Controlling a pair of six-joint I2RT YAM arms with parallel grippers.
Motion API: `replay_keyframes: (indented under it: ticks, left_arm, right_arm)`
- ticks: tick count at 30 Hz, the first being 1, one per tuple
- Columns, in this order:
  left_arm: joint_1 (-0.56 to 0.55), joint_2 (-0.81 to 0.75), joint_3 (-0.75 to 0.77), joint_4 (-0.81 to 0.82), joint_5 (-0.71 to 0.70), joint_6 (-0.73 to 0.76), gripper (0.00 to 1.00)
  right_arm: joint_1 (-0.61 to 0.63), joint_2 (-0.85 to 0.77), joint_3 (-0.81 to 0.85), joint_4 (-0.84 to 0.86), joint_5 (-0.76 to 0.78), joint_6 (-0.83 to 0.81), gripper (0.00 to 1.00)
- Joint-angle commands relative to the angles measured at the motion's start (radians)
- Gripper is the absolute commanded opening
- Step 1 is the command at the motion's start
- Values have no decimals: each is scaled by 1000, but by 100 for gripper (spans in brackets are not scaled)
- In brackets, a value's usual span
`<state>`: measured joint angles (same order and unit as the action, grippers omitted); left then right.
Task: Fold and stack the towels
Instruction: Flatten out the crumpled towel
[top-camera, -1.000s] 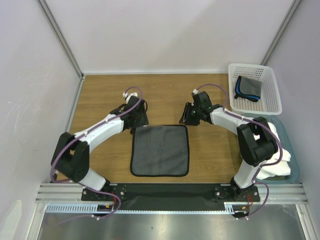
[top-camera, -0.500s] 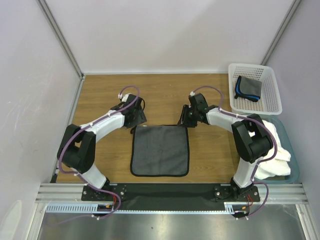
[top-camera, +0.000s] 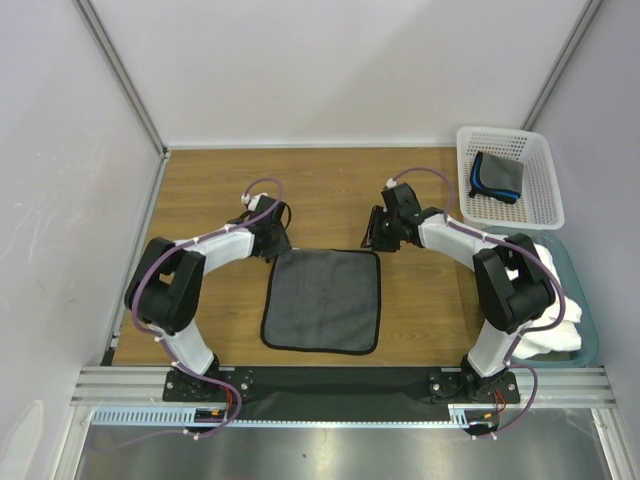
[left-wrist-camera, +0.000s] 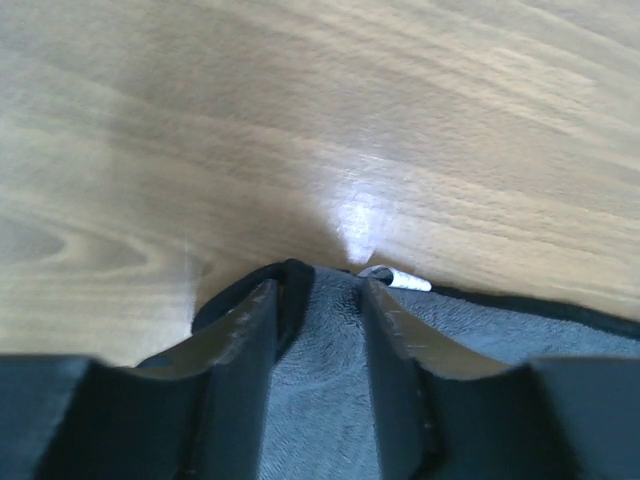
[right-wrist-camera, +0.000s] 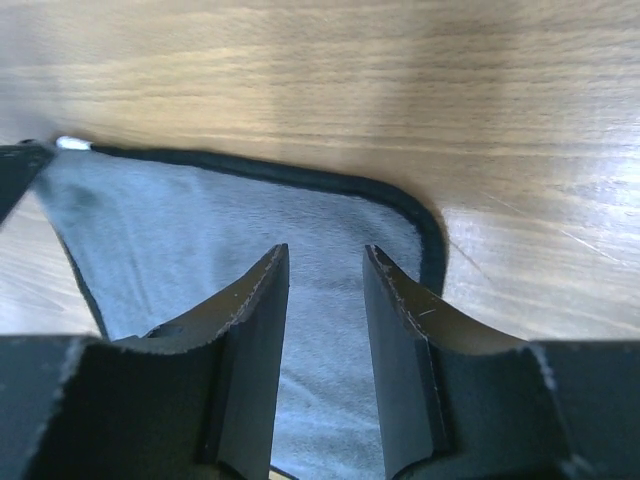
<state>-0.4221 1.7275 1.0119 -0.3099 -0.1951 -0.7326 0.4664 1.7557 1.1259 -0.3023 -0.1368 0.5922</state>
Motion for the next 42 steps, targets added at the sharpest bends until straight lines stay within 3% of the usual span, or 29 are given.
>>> replay_keyframes:
  ticks: [1, 8, 13, 18, 27, 34, 42]
  left_arm:
    - [6, -100, -87, 211, 19, 68, 39]
    - [3, -347, -326, 523, -32, 211, 31]
    - [-4, -470, -461, 679, -52, 272, 32]
    - [-4, -395, -415, 567, -61, 268, 33]
    - [-4, -211, -262, 325, -49, 102, 39]
    - [-3, -148, -242, 344, -32, 68, 50]
    - [-3, -105, -231, 495, -13, 84, 46]
  right_arm:
    - [-12, -71, -12, -8, 34, -3, 41]
    - [-20, -82, -40, -4, 39, -9, 40]
    - [-20, -75, -57, 15, 26, 3, 40]
    - [-15, -61, -55, 20, 5, 6, 40]
    - [-5, -45, -69, 29, 20, 11, 39]
    - [-5, -62, -75, 17, 31, 8, 38]
    - [-6, -65, -71, 9, 34, 0, 38]
